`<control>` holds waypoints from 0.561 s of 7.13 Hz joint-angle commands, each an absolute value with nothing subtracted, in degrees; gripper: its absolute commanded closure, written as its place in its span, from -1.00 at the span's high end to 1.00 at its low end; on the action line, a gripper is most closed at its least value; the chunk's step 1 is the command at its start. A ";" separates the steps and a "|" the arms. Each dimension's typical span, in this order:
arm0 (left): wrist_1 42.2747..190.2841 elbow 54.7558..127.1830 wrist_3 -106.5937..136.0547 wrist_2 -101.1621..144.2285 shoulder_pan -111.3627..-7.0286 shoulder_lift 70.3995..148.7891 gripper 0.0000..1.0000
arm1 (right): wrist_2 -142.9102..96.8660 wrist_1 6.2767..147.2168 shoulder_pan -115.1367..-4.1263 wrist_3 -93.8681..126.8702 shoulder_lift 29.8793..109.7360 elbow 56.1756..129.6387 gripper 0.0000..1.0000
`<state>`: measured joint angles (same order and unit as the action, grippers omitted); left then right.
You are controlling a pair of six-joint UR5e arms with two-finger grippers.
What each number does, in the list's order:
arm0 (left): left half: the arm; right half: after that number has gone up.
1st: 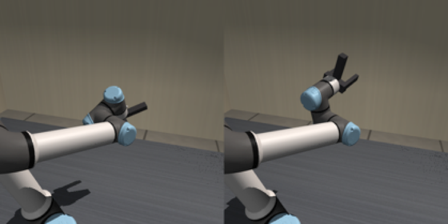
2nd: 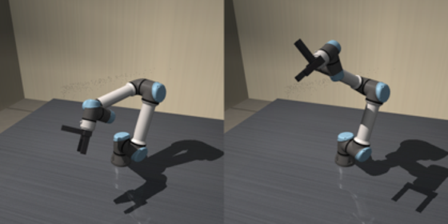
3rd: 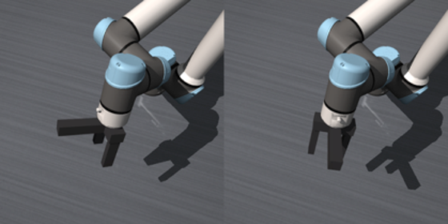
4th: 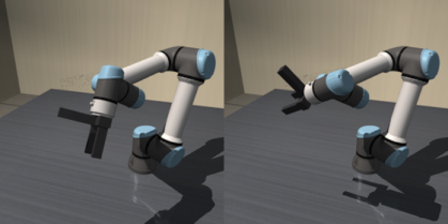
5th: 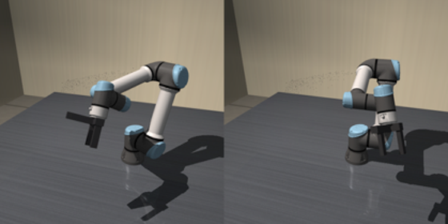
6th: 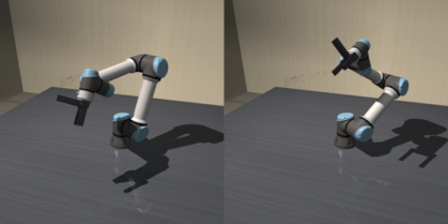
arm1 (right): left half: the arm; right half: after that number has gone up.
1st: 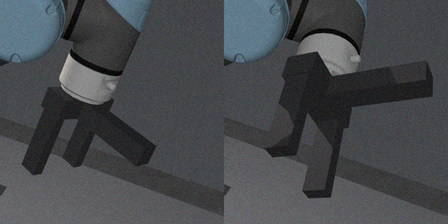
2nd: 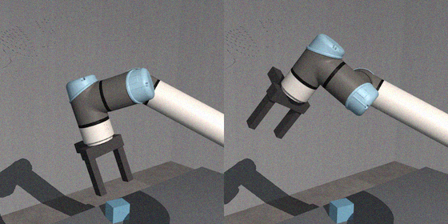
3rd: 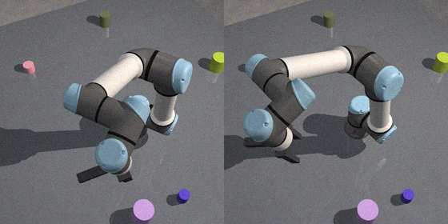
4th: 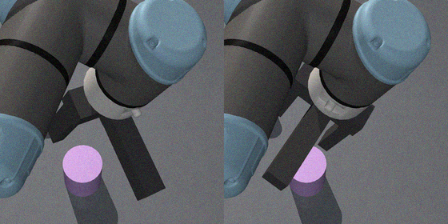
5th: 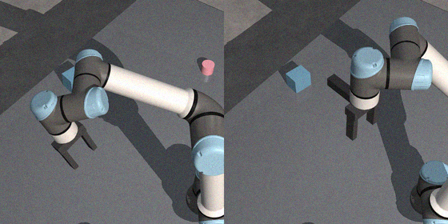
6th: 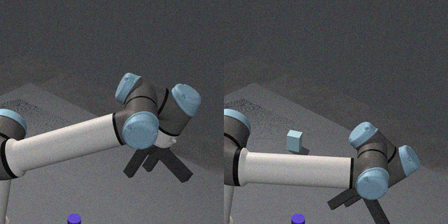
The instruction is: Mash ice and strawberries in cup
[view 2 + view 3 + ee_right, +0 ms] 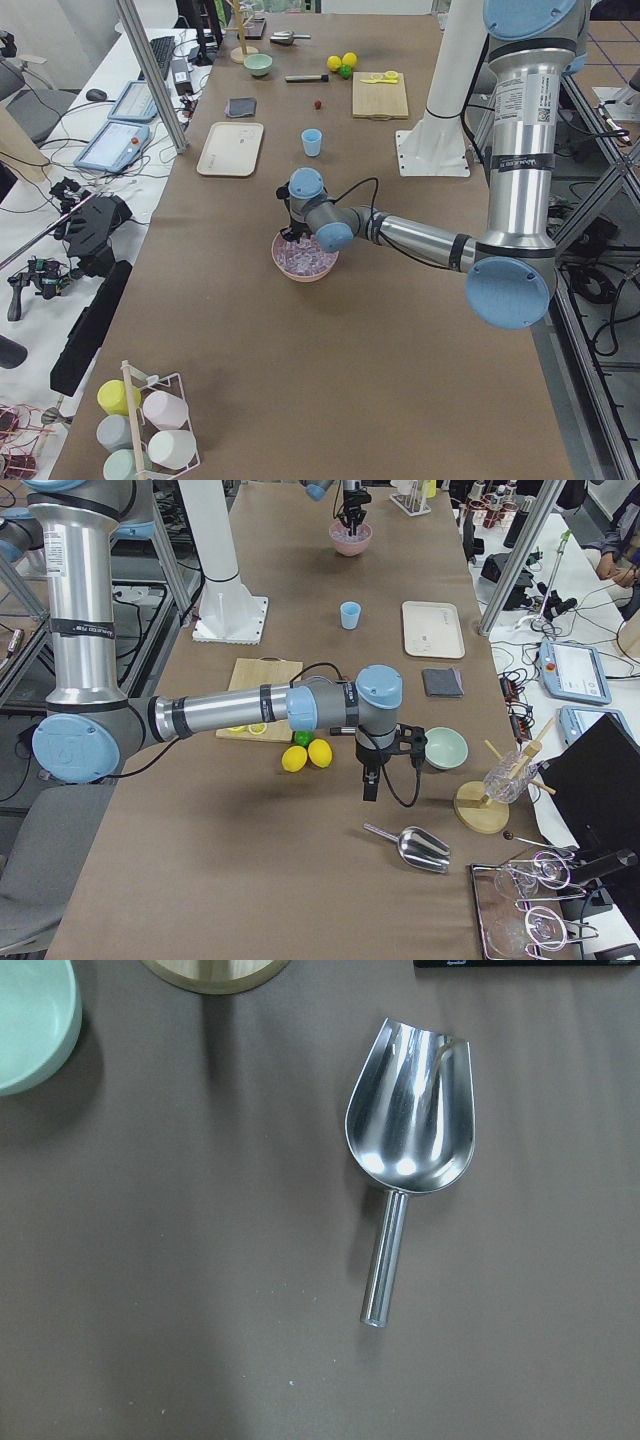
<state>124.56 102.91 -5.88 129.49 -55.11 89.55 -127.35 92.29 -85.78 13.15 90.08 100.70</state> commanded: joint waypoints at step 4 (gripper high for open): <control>121.99 103.01 -5.98 130.43 -56.43 90.44 -0.41 | -127.35 92.29 -85.78 13.18 89.30 100.63 0.99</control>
